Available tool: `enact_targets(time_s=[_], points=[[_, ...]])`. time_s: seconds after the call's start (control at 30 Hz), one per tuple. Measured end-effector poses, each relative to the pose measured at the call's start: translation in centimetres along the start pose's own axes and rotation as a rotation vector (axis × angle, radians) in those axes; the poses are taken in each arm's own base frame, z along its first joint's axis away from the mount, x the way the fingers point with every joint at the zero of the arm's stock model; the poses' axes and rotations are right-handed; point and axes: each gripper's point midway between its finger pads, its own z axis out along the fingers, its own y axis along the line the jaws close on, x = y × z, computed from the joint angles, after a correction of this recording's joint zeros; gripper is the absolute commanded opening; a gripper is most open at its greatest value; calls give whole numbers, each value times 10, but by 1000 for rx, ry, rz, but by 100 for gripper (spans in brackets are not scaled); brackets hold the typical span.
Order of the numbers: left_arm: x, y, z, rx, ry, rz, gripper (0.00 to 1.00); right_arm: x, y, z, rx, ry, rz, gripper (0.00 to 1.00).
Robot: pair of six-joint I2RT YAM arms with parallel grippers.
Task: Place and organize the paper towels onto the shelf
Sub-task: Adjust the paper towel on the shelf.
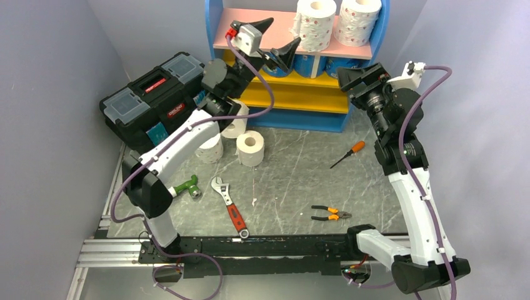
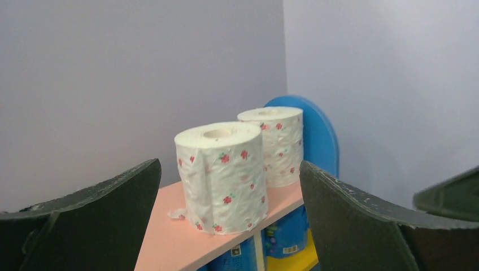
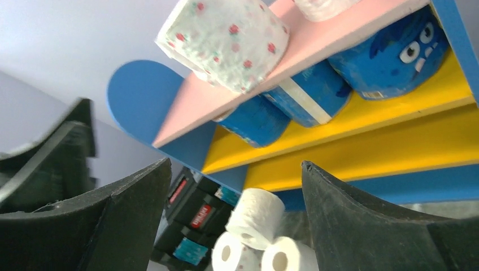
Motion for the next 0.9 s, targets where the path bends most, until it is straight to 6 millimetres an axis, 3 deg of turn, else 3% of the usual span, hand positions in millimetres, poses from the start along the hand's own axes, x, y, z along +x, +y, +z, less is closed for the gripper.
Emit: enact_targets(time_s=[0.1, 0.2, 0.3, 0.37, 0.47, 0.53, 0.63, 0.73, 0.77, 0.9], points=[[-22, 4, 4, 31, -8, -55, 99, 14, -16, -6, 23, 22, -40, 86], [-24, 20, 9, 47, 8, -133, 93, 28, -32, -14, 41, 49, -72, 84], [-12, 39, 10, 55, 33, -241, 90, 39, -40, -23, 32, 68, -104, 82], [9, 51, 2, 48, 74, -322, 91, 42, -40, -26, 21, 75, -140, 83], [54, 56, -27, 13, 177, -425, 93, 43, -36, -22, 14, 70, -204, 86], [88, 50, -58, -24, 281, -482, 93, 45, -29, -15, 23, 59, -263, 89], [109, 38, -113, -99, 408, -534, 93, 61, -1, -3, 17, 55, -369, 92], [88, 31, -144, -138, 419, -542, 94, 79, 26, 7, 19, 34, -475, 96], [73, 30, -156, -153, 402, -535, 94, 82, 30, 10, 33, 16, -508, 97], [13, 27, -195, -209, 317, -507, 95, 88, 26, 28, 153, -67, -626, 98]])
